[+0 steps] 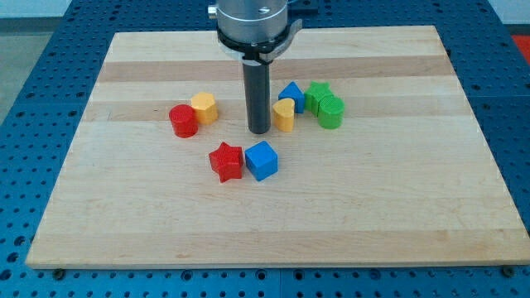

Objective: Point your arm at the yellow hexagon

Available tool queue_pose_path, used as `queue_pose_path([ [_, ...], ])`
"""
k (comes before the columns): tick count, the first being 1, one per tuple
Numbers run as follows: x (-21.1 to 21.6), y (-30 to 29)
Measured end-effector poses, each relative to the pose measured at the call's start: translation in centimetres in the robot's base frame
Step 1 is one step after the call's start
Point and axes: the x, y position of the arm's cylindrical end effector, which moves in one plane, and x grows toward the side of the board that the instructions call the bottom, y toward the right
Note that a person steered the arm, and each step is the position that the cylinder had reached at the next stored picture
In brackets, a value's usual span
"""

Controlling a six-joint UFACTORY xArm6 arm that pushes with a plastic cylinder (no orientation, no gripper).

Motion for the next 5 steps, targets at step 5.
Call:
queue_pose_path([
  [5,-5.8,-2.7],
])
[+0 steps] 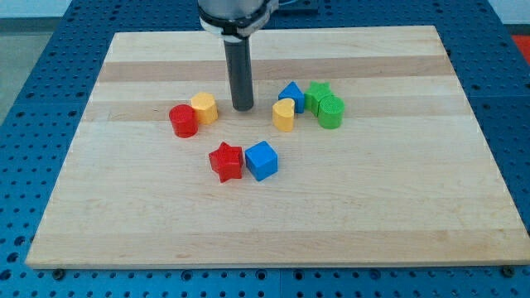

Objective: Point your arm at the yellow hexagon

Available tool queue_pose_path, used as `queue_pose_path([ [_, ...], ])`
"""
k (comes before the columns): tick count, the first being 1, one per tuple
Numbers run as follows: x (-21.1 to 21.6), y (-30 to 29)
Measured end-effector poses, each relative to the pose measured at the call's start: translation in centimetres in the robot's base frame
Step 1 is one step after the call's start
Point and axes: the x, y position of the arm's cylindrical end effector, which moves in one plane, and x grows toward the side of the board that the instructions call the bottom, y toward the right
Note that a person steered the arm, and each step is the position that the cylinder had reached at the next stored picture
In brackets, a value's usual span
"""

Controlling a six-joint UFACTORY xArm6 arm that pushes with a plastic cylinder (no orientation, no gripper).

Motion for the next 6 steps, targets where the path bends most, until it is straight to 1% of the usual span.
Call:
queue_pose_path([
  [1,-2.3,-1.7],
  [2,-3.1,-3.9],
  [3,-3.0,-6.8],
  [4,-2.3,-8.0],
  [6,-0.7,-7.9],
])
